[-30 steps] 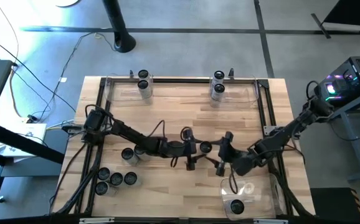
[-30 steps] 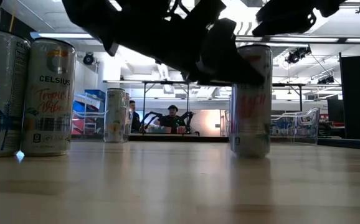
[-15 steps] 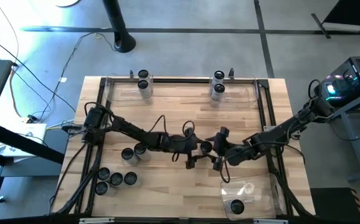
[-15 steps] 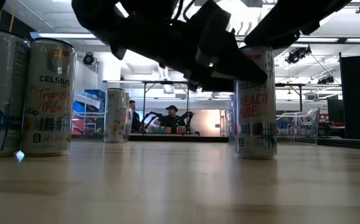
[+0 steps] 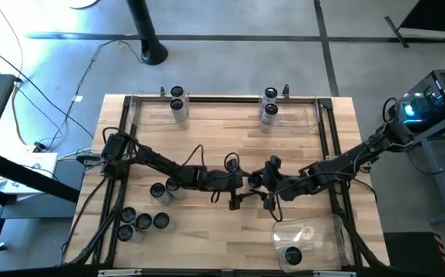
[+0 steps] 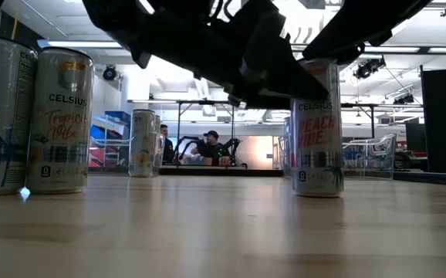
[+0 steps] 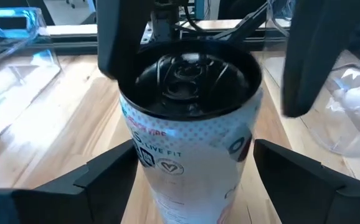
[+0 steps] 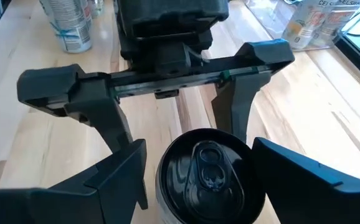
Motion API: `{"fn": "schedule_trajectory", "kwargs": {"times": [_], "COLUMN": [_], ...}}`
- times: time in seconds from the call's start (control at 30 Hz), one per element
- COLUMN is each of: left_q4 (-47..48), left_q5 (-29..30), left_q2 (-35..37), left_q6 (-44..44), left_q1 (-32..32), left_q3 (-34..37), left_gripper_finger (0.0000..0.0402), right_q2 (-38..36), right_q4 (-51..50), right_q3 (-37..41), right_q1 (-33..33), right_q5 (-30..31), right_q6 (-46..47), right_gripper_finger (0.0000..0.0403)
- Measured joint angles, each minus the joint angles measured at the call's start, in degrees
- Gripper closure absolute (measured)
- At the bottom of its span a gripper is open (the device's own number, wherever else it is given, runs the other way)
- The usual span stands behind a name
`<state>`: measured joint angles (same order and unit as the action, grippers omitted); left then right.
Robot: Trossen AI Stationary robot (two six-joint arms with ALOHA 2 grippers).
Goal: Sort soda cans
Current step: Put the white-pink soda can into the bottom right transparent bin
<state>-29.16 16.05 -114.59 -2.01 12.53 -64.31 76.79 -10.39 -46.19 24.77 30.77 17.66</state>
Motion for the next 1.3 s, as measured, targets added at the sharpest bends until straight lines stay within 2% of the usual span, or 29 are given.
{"fn": "schedule_trajectory", "kwargs": {"times": [0.23, 0.5, 0.67, 0.9, 1.3], "left_q4": [0.07, 0.18, 0.12, -0.1, 0.49], "left_q5": [-0.04, 0.11, 0.08, 0.09, 0.2], "left_q2": [0.0, 0.02, 0.07, 0.07, 0.07], "left_q6": [0.16, 1.78, 1.77, 2.24, 2.13], "left_q1": [0.35, 0.81, 0.9, 1.18, 1.16], "left_q3": [0.0, 0.0, 0.0, 0.0, -0.02], "left_gripper_finger": [0.0092, 0.0092, 0.0092, 0.0092, 0.0092], "right_q2": [-0.37, -0.59, 1.02, 3.37, -0.41], "right_q4": [2.71, 1.88, 2.1, 3.58, -0.71], "right_q3": [0.16, -0.15, -0.35, -0.5, -1.42], "right_q1": [1.35, 1.31, 0.29, 0.24, 1.88], "right_q5": [0.53, 4.04, 0.16, -0.17, -0.14], "right_q6": [-2.52, 0.14, 2.39, 1.79, -0.52], "right_gripper_finger": [0.0114, 0.0114, 0.0114, 0.0114, 0.0114]}}
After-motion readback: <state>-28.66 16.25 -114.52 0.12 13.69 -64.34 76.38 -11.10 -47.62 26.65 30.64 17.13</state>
